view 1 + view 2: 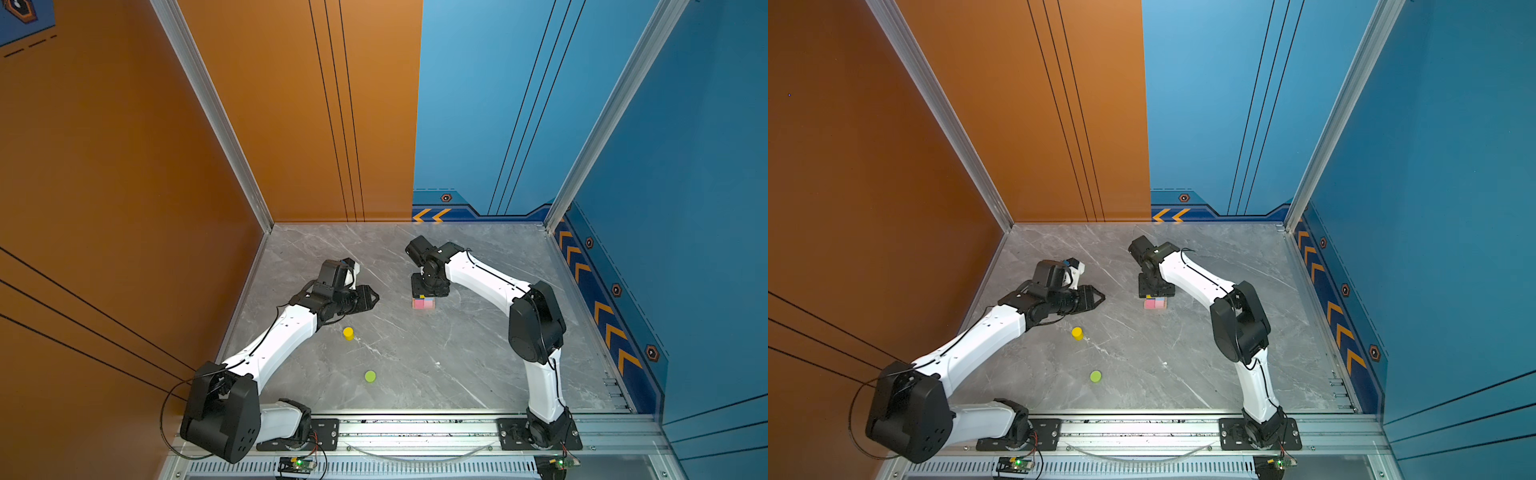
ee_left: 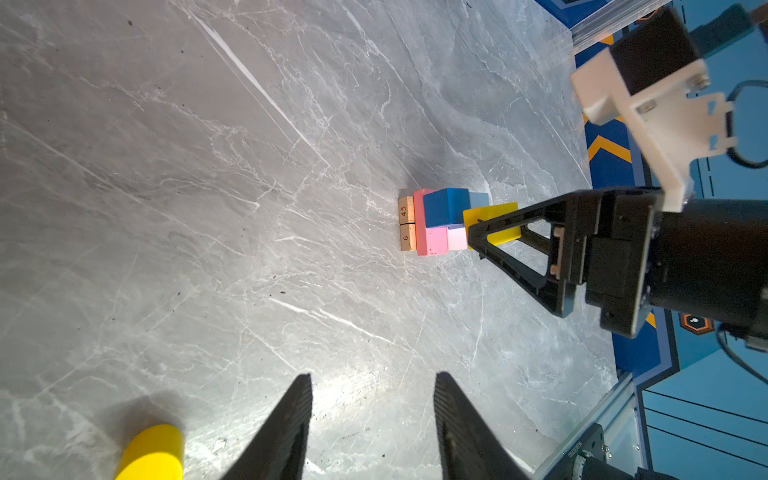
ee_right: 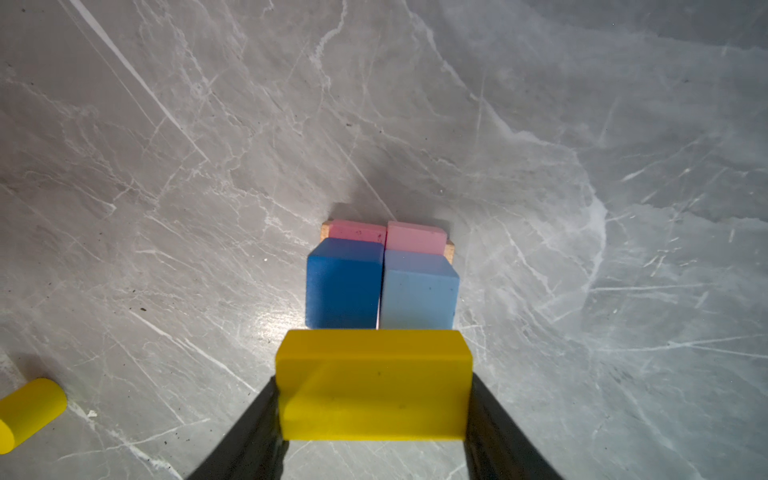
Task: Build the wood block tower
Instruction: 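Lift the yellow block with the right gripper and carry it above the tower, then lower the yellow block onto the blue cubes with the right gripper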
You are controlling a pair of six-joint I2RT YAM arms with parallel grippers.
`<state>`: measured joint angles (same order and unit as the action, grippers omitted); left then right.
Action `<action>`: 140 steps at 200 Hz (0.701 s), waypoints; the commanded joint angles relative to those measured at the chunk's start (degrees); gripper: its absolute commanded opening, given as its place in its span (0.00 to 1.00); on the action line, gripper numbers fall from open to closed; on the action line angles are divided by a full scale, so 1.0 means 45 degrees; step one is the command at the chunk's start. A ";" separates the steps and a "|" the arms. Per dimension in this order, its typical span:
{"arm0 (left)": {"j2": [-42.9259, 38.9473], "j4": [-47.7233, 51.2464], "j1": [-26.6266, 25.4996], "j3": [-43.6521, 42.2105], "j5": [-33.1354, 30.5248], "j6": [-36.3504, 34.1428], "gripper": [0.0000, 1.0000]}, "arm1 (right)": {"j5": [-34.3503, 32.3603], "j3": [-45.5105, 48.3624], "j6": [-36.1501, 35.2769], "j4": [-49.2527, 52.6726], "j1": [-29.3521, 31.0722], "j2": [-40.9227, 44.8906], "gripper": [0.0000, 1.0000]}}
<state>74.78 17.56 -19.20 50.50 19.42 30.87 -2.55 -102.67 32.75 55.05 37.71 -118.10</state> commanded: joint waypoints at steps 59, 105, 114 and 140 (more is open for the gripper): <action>0.0187 -0.0006 0.0249 -0.0036 0.0352 -0.0250 0.50 | -0.0316 -0.0956 -0.0110 0.0815 -0.0052 -0.0784 0.63; 0.0219 -0.0045 0.0318 -0.0045 0.0384 -0.0243 0.50 | -0.0586 -0.1044 -0.0018 0.0856 -0.0108 -0.0861 0.63; 0.0223 -0.0055 0.0322 -0.0047 0.0382 -0.0255 0.50 | -0.0615 -0.1070 -0.0003 0.0853 -0.0120 -0.0888 0.63; 0.0248 -0.0055 0.0346 -0.0049 0.0391 -0.0242 0.50 | -0.0662 -0.1236 0.0055 0.0853 -0.0154 -0.0979 0.63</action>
<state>75.26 17.41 -18.37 50.50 19.79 30.85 -3.29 -105.97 32.80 56.75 37.36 -121.62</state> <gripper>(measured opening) 0.500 0.633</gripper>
